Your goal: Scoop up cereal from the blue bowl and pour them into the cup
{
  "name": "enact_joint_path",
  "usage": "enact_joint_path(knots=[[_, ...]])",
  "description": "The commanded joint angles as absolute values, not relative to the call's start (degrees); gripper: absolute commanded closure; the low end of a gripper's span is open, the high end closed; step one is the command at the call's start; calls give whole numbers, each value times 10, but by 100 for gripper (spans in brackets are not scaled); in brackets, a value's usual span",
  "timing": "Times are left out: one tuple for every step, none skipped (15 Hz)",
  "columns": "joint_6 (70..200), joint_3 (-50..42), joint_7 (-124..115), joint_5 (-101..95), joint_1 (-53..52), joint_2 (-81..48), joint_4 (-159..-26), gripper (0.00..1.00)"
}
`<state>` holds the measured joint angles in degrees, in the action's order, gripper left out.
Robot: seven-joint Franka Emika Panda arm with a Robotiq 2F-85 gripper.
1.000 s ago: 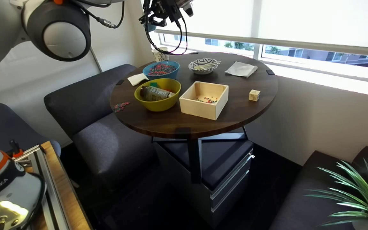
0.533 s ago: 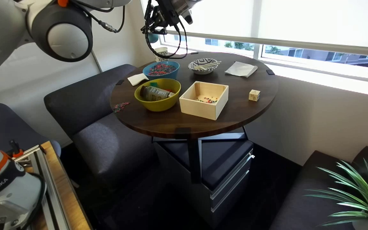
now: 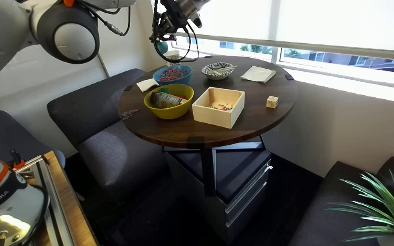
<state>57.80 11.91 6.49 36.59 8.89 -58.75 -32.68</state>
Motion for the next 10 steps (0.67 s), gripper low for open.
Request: enact_joint_path(knots=[[598,110,47,349,74,-599,-297,98],[604,109,44,347,73,-599,-295,98],[610,109,43,347,71,-598,-293,98],[614,109,42,347,71,-598,-291,98],[618,109,42,346,70,-597,-289,98],[616,107,41,343,69,-596,-288,98],[613,106,41,339,68,-595,-289,98],[607,105,40,333,67,-594,-289,98],[606,103,43,326,64,-594,-288,98],[606,102,45,317,61,-593,-287,98]])
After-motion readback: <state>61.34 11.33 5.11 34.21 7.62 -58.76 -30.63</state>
